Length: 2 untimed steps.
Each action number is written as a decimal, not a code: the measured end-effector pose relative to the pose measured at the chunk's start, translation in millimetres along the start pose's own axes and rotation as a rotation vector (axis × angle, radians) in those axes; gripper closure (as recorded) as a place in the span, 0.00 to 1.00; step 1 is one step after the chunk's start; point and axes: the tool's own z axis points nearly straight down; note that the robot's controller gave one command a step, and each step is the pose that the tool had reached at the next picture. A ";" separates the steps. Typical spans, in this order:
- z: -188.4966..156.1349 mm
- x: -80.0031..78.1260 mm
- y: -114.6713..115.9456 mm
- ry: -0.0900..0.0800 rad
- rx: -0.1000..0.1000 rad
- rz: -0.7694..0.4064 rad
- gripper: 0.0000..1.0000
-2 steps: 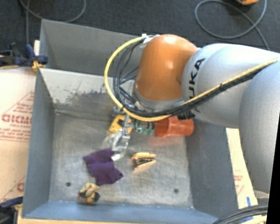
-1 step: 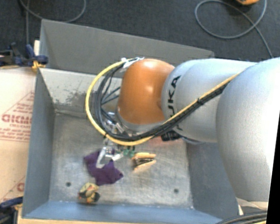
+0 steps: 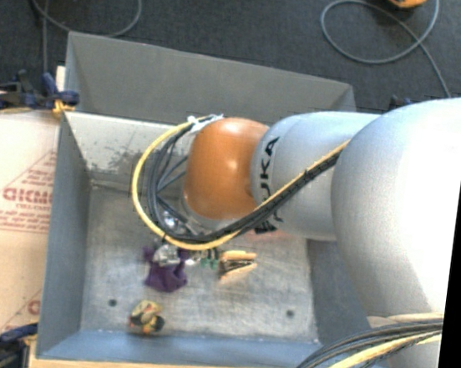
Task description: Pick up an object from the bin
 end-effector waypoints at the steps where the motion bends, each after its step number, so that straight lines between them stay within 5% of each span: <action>1: 0.0 0.0 0.0 0.000 0.000 0.001 1.00; 2: -172.7 5.6 2.9 -0.006 0.001 -0.009 1.00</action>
Offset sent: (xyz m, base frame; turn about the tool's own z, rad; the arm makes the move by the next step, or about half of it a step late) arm -0.0089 0.0036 0.1694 -0.0157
